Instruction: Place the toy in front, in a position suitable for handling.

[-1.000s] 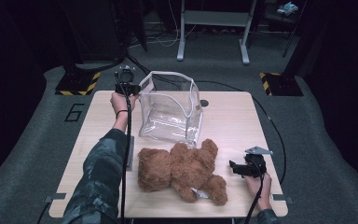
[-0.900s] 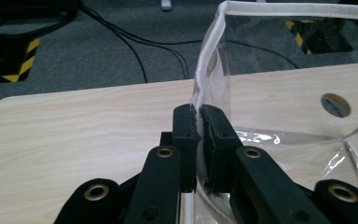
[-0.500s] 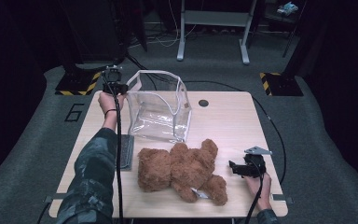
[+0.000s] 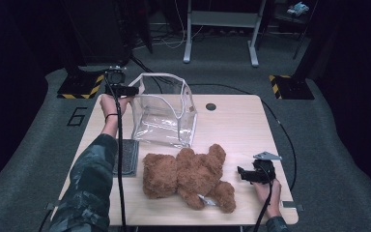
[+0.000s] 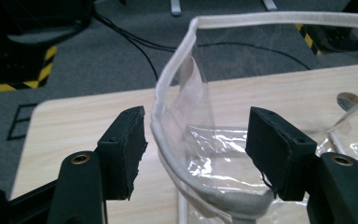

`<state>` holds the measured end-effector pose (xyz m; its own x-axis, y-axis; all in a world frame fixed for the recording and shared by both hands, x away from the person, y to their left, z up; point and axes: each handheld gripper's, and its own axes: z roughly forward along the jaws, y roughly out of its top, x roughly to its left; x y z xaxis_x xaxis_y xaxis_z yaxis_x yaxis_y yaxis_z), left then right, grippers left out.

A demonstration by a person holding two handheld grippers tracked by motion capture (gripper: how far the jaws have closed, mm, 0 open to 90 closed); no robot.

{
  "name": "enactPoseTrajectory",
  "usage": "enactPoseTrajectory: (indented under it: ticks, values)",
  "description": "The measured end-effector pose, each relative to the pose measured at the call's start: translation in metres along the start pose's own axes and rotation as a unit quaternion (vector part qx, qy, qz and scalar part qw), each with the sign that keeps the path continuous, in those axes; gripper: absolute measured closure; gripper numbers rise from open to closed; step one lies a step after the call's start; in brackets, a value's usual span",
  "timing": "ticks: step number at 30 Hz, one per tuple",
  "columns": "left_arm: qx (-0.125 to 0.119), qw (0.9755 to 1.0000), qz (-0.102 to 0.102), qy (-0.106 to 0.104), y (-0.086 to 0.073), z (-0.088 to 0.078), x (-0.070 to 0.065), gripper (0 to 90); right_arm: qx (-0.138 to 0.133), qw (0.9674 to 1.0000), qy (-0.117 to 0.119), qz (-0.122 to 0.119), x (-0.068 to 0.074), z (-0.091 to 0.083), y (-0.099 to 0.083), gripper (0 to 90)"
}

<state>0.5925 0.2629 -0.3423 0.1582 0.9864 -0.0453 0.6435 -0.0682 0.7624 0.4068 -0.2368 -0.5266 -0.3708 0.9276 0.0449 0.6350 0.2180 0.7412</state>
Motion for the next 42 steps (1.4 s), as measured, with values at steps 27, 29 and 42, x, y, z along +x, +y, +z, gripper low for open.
enactPoseTrajectory:
  ticks: [27, 29, 42]
  values:
    - [0.001, 0.9964, -0.056, 0.063, -0.012, 0.002, 0.048, 83.8, 0.002, 1.0000, 0.000, -0.004, 0.001, 0.000, 0.000, 14.0]
    - [0.003, 0.9960, -0.059, 0.067, -0.013, 0.001, 0.053, 83.7, 0.002, 1.0000, 0.000, -0.005, 0.001, 0.000, 0.000, 14.1]
    - [0.003, 0.9933, -0.073, 0.089, -0.019, -0.009, 0.081, 83.5, 0.002, 1.0000, -0.001, -0.006, 0.001, 0.001, 0.000, 14.2]
